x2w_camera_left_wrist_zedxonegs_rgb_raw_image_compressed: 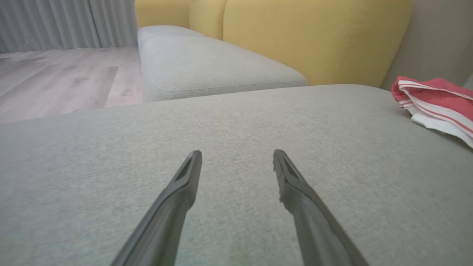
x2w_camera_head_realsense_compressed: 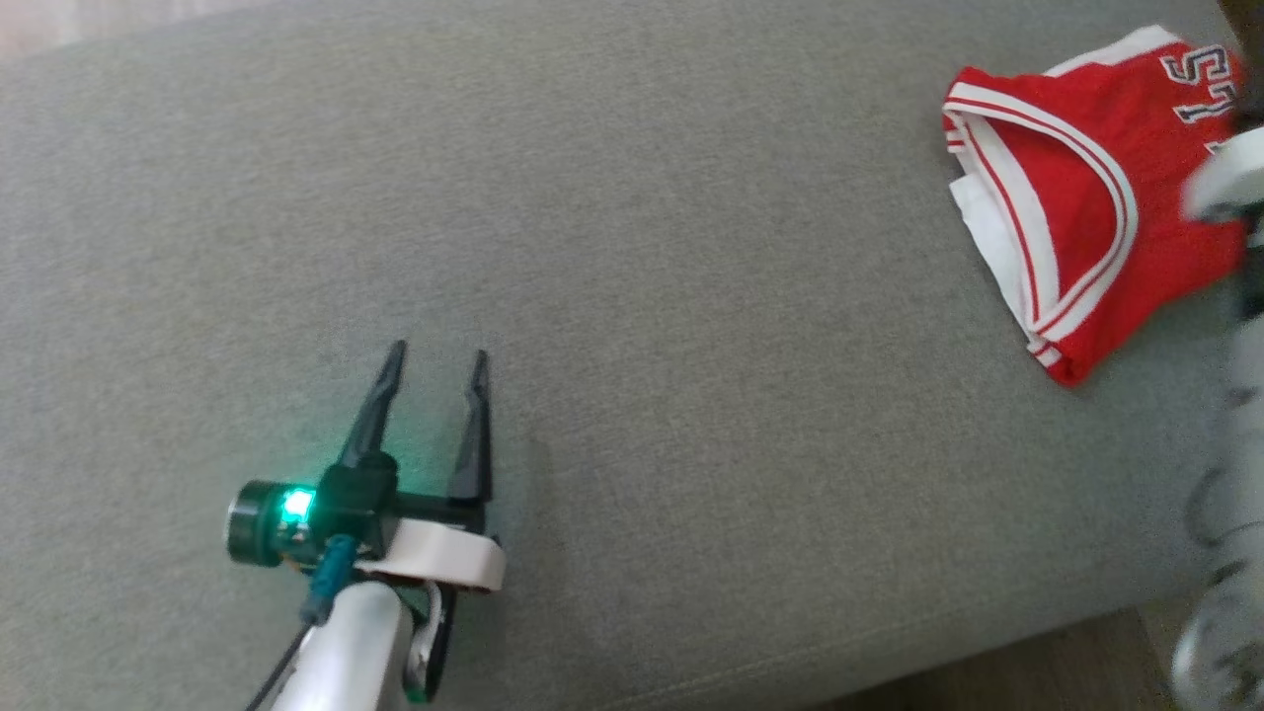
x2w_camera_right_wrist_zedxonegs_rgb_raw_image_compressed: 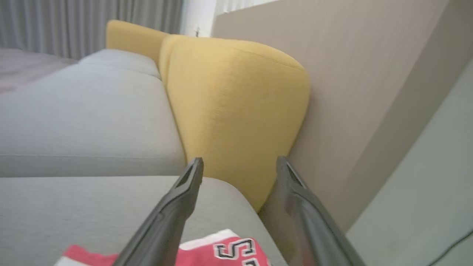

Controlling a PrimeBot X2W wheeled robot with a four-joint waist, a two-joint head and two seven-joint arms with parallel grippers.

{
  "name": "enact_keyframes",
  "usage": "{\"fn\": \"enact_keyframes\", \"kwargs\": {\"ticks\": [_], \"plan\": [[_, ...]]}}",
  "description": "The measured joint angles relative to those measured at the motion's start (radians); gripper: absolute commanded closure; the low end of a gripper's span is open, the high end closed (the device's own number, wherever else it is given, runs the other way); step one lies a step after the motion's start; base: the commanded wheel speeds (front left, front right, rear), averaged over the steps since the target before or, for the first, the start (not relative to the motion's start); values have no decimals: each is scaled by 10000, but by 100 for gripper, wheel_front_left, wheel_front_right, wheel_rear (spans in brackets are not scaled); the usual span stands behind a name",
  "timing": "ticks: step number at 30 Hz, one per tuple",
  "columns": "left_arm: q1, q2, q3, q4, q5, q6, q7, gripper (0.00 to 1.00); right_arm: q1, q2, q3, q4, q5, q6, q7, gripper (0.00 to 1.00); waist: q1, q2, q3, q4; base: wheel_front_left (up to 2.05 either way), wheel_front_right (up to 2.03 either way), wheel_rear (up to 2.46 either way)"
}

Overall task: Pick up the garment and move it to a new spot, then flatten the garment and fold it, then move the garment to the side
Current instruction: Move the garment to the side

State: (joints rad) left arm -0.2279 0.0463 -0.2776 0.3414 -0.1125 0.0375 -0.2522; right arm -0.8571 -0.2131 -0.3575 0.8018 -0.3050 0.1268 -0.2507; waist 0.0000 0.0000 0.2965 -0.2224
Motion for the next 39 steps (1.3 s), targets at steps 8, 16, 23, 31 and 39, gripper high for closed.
{"fn": "enact_keyframes", "kwargs": {"ticks": [8, 16, 23, 31, 39], "plan": [[12, 0, 623, -121, 58, 422, 0, 0, 2209, 1325, 1198, -2220, 1672, 2, -2, 0, 0, 0, -289, 632, 0, 0, 0], [142, -6, 1022, -54, 79, 608, 0, 0, 4149, 1555, 2096, -2617, 2642, 2, 0, 0, -1, 0, -646, 1537, 0, 0, 0], [471, -10, 1229, 96, 77, 698, 0, 0, 4757, 1599, 2913, -2688, 3772, 2, 0, 0, 0, 0, -975, 2226, 0, 0, 0], [579, -10, 1517, 244, 56, 761, 0, 0, 4905, 1607, 3198, -2700, 4080, 0, 0, 0, -1, 0, -1489, 2588, 0, 0, 0], [1333, -4, 1864, 393, -127, 663, 0, 0, 5500, 1618, 3484, -2454, 4197, 0, 0, 0, -2, 0, -2140, 2493, 0, 0, 0]]}}
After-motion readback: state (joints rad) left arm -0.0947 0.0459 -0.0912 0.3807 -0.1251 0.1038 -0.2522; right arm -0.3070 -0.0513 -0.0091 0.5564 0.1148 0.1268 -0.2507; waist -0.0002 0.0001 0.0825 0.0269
